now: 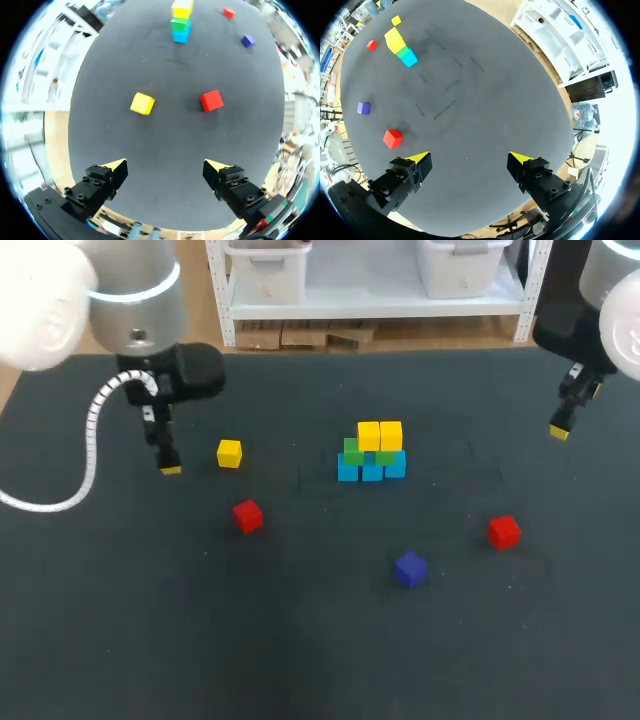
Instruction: Place the blue cubes, place green cubes on the blue cubes, place the yellow cubes on the green cubes, then place the red cubes on the yellow cubes, and place purple cube on the red cubes.
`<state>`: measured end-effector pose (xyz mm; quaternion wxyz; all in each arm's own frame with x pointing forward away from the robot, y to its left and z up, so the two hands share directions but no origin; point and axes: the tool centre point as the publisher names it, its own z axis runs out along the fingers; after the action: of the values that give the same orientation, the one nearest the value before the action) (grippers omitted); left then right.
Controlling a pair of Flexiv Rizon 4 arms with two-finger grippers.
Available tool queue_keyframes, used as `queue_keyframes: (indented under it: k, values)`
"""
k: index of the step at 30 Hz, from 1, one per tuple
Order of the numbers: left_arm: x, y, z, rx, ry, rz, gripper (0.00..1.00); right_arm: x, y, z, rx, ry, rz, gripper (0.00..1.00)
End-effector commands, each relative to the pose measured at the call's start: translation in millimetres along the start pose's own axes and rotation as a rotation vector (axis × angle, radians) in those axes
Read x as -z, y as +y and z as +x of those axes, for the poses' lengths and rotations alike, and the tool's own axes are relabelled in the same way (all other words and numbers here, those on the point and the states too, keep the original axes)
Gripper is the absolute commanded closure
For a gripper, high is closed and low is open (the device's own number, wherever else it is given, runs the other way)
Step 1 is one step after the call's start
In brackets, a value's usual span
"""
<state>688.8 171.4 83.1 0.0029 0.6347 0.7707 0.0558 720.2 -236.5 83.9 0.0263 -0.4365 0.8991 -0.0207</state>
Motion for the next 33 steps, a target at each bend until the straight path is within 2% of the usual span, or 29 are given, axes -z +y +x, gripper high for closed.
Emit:
queue_keyframes:
  k: [1, 5, 8, 12, 17, 22, 33]
  values:
    - [-14, 18.1, -20.0, -0.107, 0.01, 0.068, 0.0, 0, 0, 1, 0.0, -0.002, 0.0, 0.0]
    - [-33, 29.3, -27.8, -0.199, -0.005, 0.083, 0.0, 0, 0, 1, 0.0, -0.002, 0.0, 0.0]
    - [-36, 32.5, -34.0, -0.271, -0.027, 0.064, 0.0, 0, 0, 1, 0.0, -0.002, 0.0, 0.0]
    - [-38, 34.9, -46.3, -0.318, -0.056, 0.048, 0.0, 0, 0, 1, 0.0, -0.002, 0.0, 0.0]
    - [-43, 39.7, -59.7, -0.322, -0.072, 0.082, 0.0, 0, 0, 1, 0.0, -0.002, 0.0, 0.0]
    - [-52, 42.0, -64.2, -0.314, -0.105, 0.127, 0.0, 0, 0, 1, 0.0, -0.002, 0.0, 0.0]
    - [-67, 39.3, -68.0, -0.32, -0.109, 0.102, 0.0, 0, 0, 1, 0.0, -0.002, 0.0, 0.0]
